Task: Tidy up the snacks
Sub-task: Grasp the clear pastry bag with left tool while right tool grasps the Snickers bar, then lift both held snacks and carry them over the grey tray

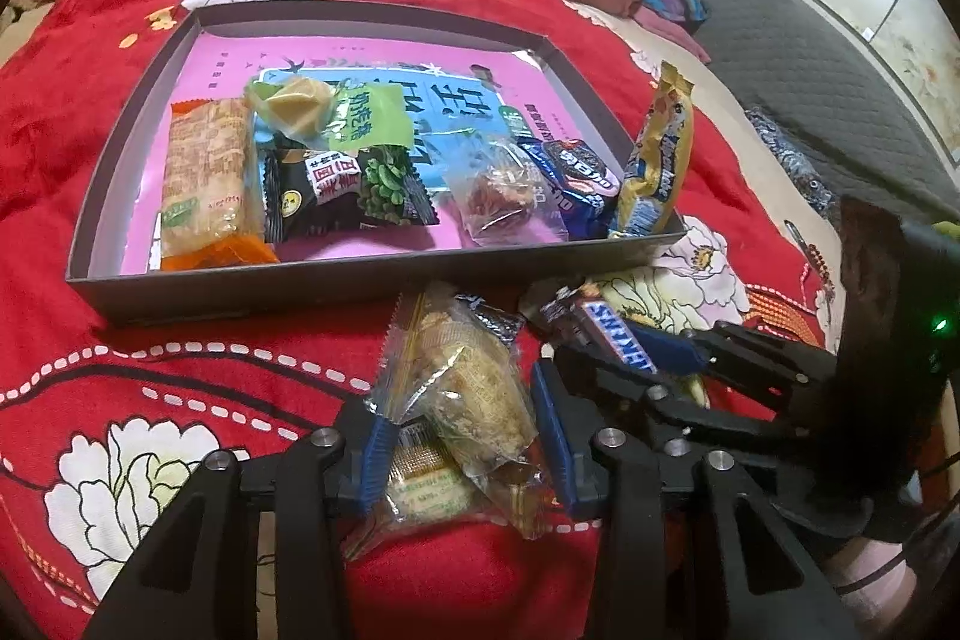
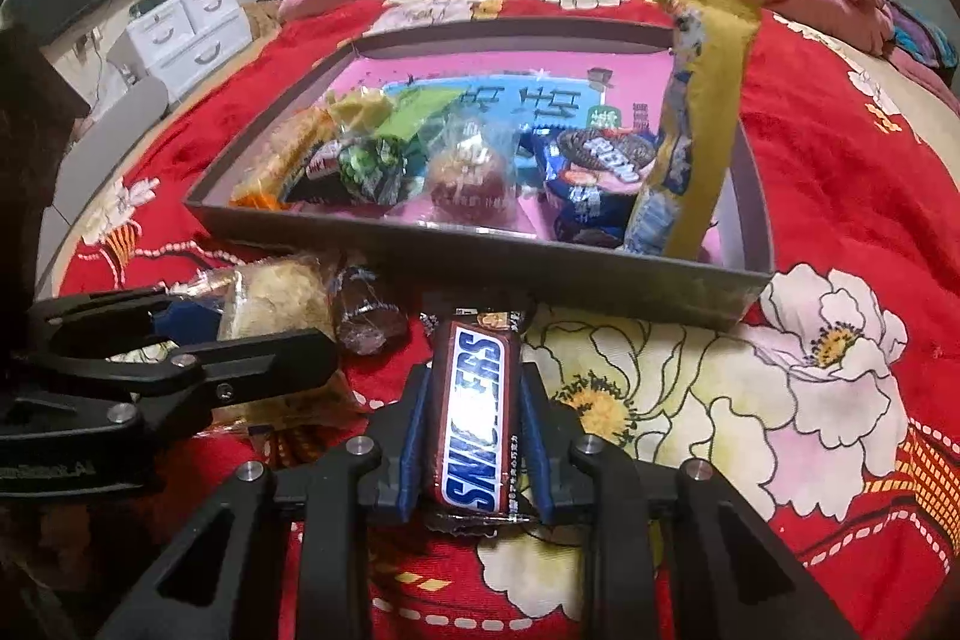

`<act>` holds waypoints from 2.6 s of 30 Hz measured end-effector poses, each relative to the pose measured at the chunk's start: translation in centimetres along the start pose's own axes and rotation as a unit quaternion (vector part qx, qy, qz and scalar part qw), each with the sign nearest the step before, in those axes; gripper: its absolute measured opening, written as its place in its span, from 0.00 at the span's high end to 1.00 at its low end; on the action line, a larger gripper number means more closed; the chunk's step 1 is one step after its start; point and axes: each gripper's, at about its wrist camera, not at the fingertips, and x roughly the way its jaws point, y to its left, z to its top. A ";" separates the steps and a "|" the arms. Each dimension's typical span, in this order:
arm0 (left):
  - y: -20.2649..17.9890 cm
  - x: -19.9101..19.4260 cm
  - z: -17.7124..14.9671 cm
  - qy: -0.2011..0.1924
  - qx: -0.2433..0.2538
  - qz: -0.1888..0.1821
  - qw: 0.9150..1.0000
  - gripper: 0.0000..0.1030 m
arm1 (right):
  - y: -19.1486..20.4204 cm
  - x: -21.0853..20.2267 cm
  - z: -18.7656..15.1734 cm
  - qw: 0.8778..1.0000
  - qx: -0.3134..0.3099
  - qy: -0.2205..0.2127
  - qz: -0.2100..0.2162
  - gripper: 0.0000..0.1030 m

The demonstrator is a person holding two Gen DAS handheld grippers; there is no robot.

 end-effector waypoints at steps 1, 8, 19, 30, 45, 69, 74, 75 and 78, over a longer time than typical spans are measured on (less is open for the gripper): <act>0.0 -0.1 0.0 -0.002 0.001 0.000 1.000 0.60 | -0.2 -0.4 0.0 1.000 0.003 -0.006 0.004 0.72; 0.1 -1.6 0.2 -0.027 -0.004 -0.005 1.000 0.66 | -0.7 -3.1 0.6 0.997 0.019 -0.067 0.030 0.72; 1.1 -3.9 0.7 -0.075 -0.018 -0.002 0.997 0.69 | -0.8 -4.2 1.3 0.994 0.024 -0.098 0.038 0.72; 2.6 -5.1 1.6 -0.107 -0.033 0.024 0.993 0.69 | -0.5 -4.3 2.1 0.992 0.028 -0.115 0.042 0.72; 5.6 -6.0 2.9 -0.141 -0.059 0.073 0.985 0.69 | -0.8 -4.1 3.1 0.990 0.040 -0.130 0.041 0.72; 8.4 -4.0 5.3 -0.145 -0.098 0.095 0.980 0.69 | -1.5 -3.7 6.3 0.981 0.060 -0.184 0.031 0.72; 8.0 -3.6 5.6 -0.145 -0.085 0.103 0.980 0.69 | -1.3 -3.3 6.7 0.982 0.051 -0.183 0.023 0.72; 7.9 -3.5 5.6 -0.145 -0.083 0.104 0.980 0.69 | -1.3 -3.2 6.7 0.982 0.050 -0.182 0.022 0.72; 7.7 -3.5 5.6 -0.145 -0.079 0.106 0.981 0.69 | -1.4 -3.0 6.8 0.982 0.051 -0.181 0.019 0.72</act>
